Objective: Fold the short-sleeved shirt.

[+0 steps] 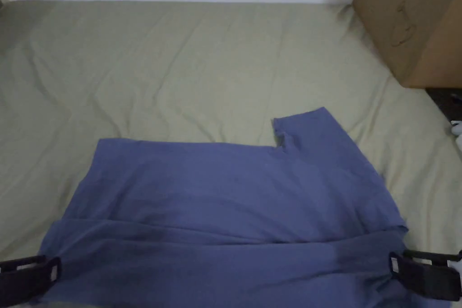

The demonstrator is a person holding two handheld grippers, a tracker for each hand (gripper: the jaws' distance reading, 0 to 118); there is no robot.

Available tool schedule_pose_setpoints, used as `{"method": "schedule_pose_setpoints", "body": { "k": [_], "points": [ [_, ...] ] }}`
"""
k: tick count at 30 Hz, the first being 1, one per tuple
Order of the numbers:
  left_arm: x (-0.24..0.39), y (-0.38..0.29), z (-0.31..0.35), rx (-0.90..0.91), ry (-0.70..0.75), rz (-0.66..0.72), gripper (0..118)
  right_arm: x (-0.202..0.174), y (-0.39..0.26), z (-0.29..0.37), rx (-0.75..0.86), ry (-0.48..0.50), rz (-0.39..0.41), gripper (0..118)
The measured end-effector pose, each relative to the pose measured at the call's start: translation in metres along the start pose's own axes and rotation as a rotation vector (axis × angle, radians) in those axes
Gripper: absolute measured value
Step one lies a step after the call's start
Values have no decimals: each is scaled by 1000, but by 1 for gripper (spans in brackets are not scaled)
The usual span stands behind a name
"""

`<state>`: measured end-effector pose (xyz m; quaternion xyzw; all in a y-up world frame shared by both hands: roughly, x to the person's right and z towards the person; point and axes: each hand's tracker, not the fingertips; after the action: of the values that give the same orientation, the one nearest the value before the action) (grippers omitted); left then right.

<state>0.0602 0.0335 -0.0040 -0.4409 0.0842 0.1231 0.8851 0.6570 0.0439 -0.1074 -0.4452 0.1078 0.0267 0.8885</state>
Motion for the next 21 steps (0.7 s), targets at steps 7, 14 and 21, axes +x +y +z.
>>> {"method": "schedule_pose_setpoints", "body": {
  "k": [7, 14, 21],
  "points": [
    [69, 54, -13, 71, -18, -88, 3, -15, 54, -15, 59, -13, 60, 18],
    [98, 102, -77, 56, -89, -128, 0, 7, 117, -91, 39, 50, -131, 0],
    [98, 119, -110, 11, -93, -153, 0, 32, 170, -190, -79, 22, -133, 84]
  ]
}}
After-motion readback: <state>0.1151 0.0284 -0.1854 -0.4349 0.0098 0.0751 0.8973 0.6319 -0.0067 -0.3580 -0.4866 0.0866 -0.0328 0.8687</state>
